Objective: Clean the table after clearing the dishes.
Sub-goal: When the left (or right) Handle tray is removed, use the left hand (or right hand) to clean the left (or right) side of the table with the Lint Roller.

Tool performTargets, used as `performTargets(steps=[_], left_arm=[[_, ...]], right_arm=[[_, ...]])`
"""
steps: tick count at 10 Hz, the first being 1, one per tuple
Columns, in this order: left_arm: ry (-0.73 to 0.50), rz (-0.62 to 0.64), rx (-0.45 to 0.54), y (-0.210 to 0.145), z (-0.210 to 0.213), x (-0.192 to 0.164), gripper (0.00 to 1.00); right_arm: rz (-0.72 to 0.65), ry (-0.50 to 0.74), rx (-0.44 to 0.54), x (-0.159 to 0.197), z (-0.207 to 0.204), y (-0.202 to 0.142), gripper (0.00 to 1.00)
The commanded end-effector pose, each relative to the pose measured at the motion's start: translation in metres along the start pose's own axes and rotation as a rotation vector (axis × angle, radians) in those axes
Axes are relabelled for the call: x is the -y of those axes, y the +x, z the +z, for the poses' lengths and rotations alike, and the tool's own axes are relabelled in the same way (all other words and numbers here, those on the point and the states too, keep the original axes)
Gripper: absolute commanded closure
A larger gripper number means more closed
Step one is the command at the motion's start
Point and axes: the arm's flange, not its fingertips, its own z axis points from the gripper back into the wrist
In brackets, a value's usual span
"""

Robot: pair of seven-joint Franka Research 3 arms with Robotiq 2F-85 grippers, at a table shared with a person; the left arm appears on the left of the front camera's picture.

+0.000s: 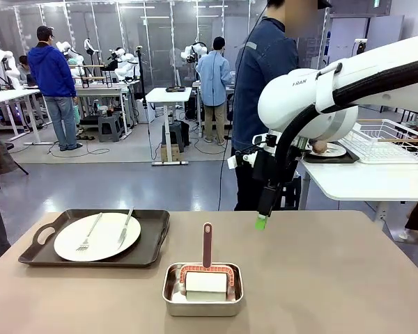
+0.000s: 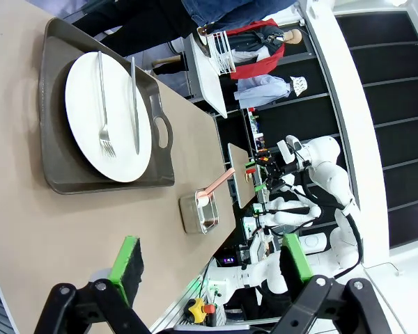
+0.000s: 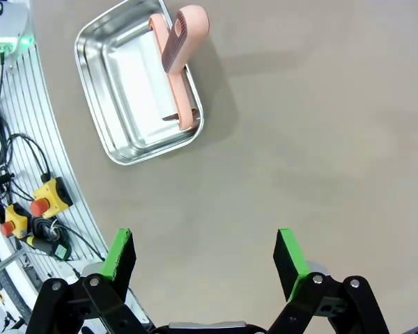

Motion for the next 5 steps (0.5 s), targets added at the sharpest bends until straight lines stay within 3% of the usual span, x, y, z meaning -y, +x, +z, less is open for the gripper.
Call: performTargets(steps=[1, 2, 5], left_arm=[[-0.007, 0.0, 0.001, -0.002, 0.002, 0.002, 0.0], [-0.007, 0.0, 0.001, -0.002, 0.002, 0.002, 0.0], [-0.007, 0.0, 0.001, -0.002, 0.002, 0.002, 0.0]], right_arm=[[0.004, 0.0, 0.0, -0.003, 0.002, -0.001, 0.0], [0.0, 0.0, 0.0, 0.0, 0.0, 0.0, 0.0], [0.17, 0.039, -0.021, 0.002, -0.026, 0.049, 0.0]])
